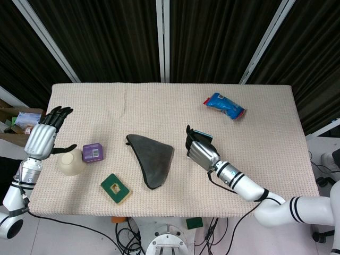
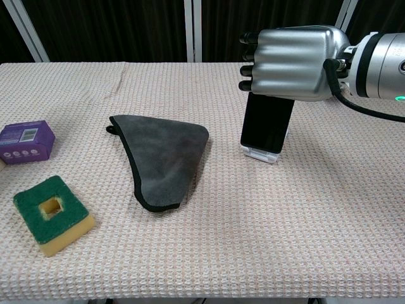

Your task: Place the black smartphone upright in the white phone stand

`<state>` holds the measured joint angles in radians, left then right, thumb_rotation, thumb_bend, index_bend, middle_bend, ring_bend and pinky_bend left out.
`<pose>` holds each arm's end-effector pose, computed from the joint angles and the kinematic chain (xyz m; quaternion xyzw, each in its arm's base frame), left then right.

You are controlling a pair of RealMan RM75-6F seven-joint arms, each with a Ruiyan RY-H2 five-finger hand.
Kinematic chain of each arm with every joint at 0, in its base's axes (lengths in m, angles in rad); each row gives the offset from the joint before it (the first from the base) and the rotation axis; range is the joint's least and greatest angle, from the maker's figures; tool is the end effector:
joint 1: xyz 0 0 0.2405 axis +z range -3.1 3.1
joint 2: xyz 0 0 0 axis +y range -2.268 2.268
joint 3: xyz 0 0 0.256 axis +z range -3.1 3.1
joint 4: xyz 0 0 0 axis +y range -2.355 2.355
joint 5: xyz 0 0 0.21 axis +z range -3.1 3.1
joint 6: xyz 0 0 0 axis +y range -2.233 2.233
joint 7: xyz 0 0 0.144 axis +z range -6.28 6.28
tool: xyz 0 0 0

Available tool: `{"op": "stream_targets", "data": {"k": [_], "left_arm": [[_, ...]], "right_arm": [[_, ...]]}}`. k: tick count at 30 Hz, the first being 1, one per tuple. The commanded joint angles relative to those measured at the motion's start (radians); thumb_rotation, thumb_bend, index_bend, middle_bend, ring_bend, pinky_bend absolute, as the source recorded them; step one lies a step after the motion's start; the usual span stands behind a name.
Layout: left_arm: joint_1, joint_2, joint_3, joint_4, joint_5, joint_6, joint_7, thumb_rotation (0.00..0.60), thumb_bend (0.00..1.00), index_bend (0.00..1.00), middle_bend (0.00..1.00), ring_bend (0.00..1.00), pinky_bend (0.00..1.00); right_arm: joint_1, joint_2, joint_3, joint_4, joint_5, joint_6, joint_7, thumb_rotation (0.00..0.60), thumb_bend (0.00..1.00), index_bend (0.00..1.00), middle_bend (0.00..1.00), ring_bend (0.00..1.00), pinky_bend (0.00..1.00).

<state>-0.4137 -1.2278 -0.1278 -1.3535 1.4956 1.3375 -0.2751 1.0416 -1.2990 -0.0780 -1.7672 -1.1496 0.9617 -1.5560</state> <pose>-0.2735 0.3041 0.1447 -0.6274 -0.3547 -0.4900 0.4904 -0.0881 -0.3178 0.0141 0.8490 0.2810 0.0929 0.4377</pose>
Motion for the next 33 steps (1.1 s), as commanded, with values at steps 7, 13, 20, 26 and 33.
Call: {"op": "stream_targets", "data": {"k": [7,13,20,26,33], "left_arm": [[-0.001,-0.003,0.002,0.007,0.003,-0.002,-0.009,0.596,0.07,0.11,0.09,0.06,0.18],[0.000,-0.001,0.001,0.012,0.004,0.000,-0.017,0.596,0.07,0.11,0.09,0.06,0.18],[0.000,0.001,0.003,0.017,0.005,-0.002,-0.023,0.598,0.07,0.11,0.09,0.06,0.18],[0.002,0.003,0.003,0.019,0.005,0.000,-0.025,0.596,0.07,0.11,0.09,0.06,0.18],[0.001,0.003,0.003,0.018,0.004,-0.003,-0.023,0.599,0.07,0.11,0.09,0.06,0.18]], "right_arm": [[0.004,-0.012,-0.008,-0.005,0.018,0.006,-0.019,0.600,0.62,0.76,0.51,0.47,0.15],[0.004,-0.020,-0.014,-0.007,0.034,0.021,-0.037,0.600,0.62,0.76,0.51,0.47,0.15],[0.004,-0.031,-0.022,-0.013,0.055,0.038,-0.062,0.600,0.62,0.76,0.50,0.46,0.15],[0.005,-0.041,-0.029,-0.011,0.065,0.046,-0.071,0.600,0.62,0.76,0.49,0.46,0.15],[0.008,-0.041,-0.036,-0.015,0.087,0.052,-0.080,0.600,0.61,0.69,0.45,0.40,0.13]]}}
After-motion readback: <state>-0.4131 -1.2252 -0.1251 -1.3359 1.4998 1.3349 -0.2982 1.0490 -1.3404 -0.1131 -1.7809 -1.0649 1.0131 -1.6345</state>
